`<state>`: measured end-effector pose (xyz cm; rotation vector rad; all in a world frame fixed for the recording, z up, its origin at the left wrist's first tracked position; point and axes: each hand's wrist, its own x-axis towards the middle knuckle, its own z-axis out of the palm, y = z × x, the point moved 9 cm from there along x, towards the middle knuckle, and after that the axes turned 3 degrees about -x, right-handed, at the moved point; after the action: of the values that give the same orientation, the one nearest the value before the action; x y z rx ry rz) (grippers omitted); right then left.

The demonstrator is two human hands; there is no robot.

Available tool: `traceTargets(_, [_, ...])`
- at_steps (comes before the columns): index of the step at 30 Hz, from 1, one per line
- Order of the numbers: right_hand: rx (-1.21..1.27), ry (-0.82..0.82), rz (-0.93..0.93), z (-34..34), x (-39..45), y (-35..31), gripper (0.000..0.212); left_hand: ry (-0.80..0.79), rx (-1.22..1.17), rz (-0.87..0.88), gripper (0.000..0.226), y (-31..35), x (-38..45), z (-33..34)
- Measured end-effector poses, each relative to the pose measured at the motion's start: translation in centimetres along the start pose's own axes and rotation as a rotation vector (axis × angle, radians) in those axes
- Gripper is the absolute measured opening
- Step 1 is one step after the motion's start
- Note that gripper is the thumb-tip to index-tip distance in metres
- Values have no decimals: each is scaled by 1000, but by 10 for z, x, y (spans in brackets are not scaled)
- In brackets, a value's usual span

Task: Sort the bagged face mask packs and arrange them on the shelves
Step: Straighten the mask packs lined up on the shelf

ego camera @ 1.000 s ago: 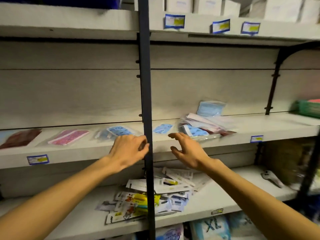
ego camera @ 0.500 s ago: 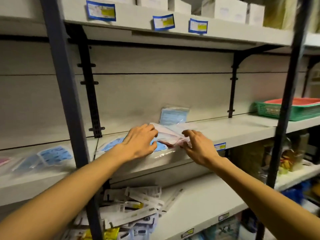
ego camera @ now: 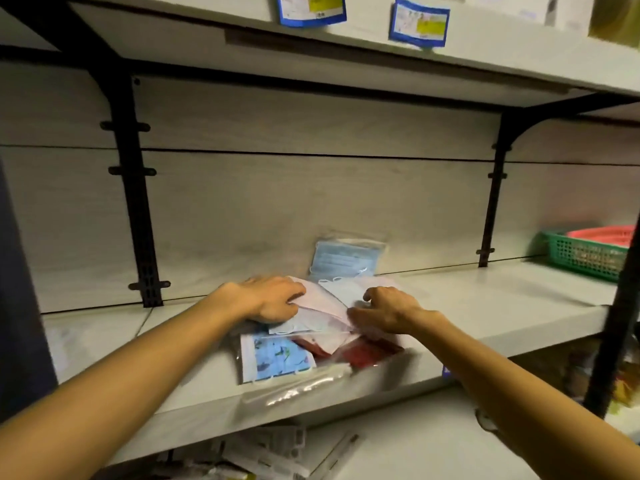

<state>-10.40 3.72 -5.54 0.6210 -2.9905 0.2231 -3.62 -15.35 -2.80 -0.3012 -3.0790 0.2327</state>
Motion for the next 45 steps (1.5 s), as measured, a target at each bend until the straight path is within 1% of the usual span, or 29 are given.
traceTargets(2, [8, 41, -28, 0, 8, 4, 49, -5, -29, -25, 44, -4, 7, 3])
traceTargets(4, [10, 66, -44, 2, 15, 6, 46, 10, -34, -42, 55, -4, 10, 3])
traceTargets(5, [11, 72, -53, 2, 19, 6, 46, 11, -17, -41, 56, -3, 11, 3])
traceTargets(9, [27, 112, -109, -2, 33, 11, 46, 34, 32, -69, 54, -7, 15, 4])
traceTargets(13, [77, 235, -147, -12, 40, 22, 29, 96, 15, -88, 47, -11, 11, -1])
traceTargets(15, [202, 253, -120, -12, 43, 33, 29, 166, 18, -94, 38, -11, 7, -8])
traceTargets(17, [402, 265, -105, -13, 46, 44, 31, 272, 12, -137, 29, -14, 5, -16])
traceTargets(18, [563, 268, -113, -14, 48, 48, 28, 320, -16, -172, 26, -17, 3, -21])
traceTargets(19, [760, 271, -114, -16, 48, 51, 20, 365, -66, -212, 24, -23, 1, -26])
traceTargets(20, [965, 270, -108, -17, 49, 53, 11, 409, -123, -258, 20, -27, -3, -30])
traceTargets(21, [1142, 260, -88, -18, 50, 55, 9, 452, -182, -307, 15, -32, -7, -34])
traceTargets(22, [1273, 244, -72, -19, 52, 56, 12, 491, -244, -357, 13, -36, -11, -37])
traceTargets(24, [1417, 198, -25, -18, 55, 55, 16, 577, -397, -478, 15, -47, -19, -38])
traceTargets(26, [1527, 146, 49, -13, 58, 53, 22, 664, -602, -621, 13, -58, -29, -37])
traceTargets(28, [1639, 93, 93, -9, 57, 48, 27, 714, -827, -743, 23, -62, -41, -33])
traceTargets(29, [1700, 51, 97, -8, 54, 42, 30, 730, -1032, -764, 35, -61, -46, -28])
traceTargets(31, [1836, -74, 73, -4, 44, 25, 38, 694, -1525, -693, 67, -47, -49, -14])
traceTargets(32, [1876, -122, 63, -2, 39, 17, 41, 649, -1657, -637, 75, -39, -52, -12])
traceTargets(33, [1882, -156, 49, -1, 35, 11, 47, 618, -1689, -597, 73, -35, -57, -12])
traceTargets(35, [1830, -200, -21, -5, 27, -4, 71, 621, -1652, -612, 53, -32, -74, -12])
traceTargets(36, [1810, -214, -78, -9, 22, -13, 75, 632, -1608, -650, 41, -33, -85, -12])
traceTargets(37, [1796, -220, -134, -14, 16, -22, 70, 651, -1548, -700, 33, -37, -97, -10])
traceTargets(38, [1795, -236, -177, -18, 11, -32, 58, 658, -1499, -733, 28, -39, -109, -9])
traceTargets(39, [1807, -266, -205, -21, 4, -43, 47, 642, -1461, -734, 25, -40, -119, -8])
traceTargets(40, [1813, -294, -210, -22, -3, -53, 41, 610, -1442, -717, 24, -37, -129, -8])
traceTargets(42, [1792, -297, -208, -22, -15, -69, 40, 538, -1360, -692, 25, -32, -149, -9])
traceTargets(44, [1746, -287, -204, -18, -29, -88, 55, 528, -1351, -663, 33, -29, -173, -11])
traceTargets(45, [1748, -325, -195, -13, -37, -100, 62, 533, -1377, -647, 34, -30, -186, -11])
